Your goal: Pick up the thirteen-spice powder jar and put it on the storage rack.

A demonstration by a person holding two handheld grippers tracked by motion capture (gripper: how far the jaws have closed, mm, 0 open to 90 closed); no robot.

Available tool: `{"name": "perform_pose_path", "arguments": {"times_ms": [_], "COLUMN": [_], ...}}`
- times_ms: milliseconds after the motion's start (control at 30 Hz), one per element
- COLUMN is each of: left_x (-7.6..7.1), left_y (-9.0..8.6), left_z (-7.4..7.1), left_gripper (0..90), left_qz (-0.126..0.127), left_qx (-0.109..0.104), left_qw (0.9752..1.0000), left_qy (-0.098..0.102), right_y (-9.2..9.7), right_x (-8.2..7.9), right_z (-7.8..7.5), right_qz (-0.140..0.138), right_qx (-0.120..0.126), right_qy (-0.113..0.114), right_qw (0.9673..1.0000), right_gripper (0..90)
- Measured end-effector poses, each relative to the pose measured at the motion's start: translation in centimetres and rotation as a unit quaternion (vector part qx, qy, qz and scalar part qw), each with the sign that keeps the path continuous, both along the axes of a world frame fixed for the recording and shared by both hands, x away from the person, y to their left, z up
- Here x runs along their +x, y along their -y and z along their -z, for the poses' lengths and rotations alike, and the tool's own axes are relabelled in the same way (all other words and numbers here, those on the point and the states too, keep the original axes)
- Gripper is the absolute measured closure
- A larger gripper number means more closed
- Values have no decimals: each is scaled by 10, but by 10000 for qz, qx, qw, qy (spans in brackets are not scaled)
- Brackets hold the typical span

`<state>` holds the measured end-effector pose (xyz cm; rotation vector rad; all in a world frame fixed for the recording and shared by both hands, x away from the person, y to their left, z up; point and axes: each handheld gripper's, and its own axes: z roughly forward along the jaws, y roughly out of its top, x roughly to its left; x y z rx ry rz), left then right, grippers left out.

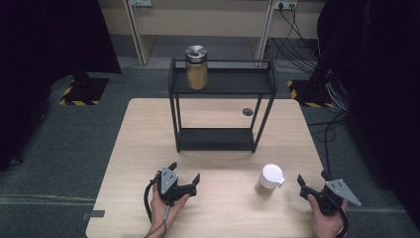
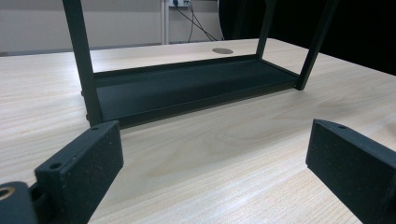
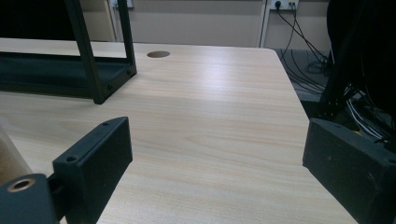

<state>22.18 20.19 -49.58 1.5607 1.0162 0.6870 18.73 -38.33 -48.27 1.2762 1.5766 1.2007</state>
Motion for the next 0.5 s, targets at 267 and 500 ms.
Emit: {"name": "perform_pose_path", "arguments": {"times_ms": [267,500], "left_x": [2,1], "left_y": [0,0], "left_z": [-1,-1], "left_gripper": [31,31], "left_qz": [18,28], "left_qx": [7,25], "left_qw": [10000,10000], "left_qy": [-43,-25], "right_y": [12,13], "right_x": [-4,-6], "right_z": [-4,-13], "right_qz": [-202,-489], "right_qx": [498,652], "right_qy": [328,557], "right_qw": [9980,9951], "right_gripper": [49,41]}}
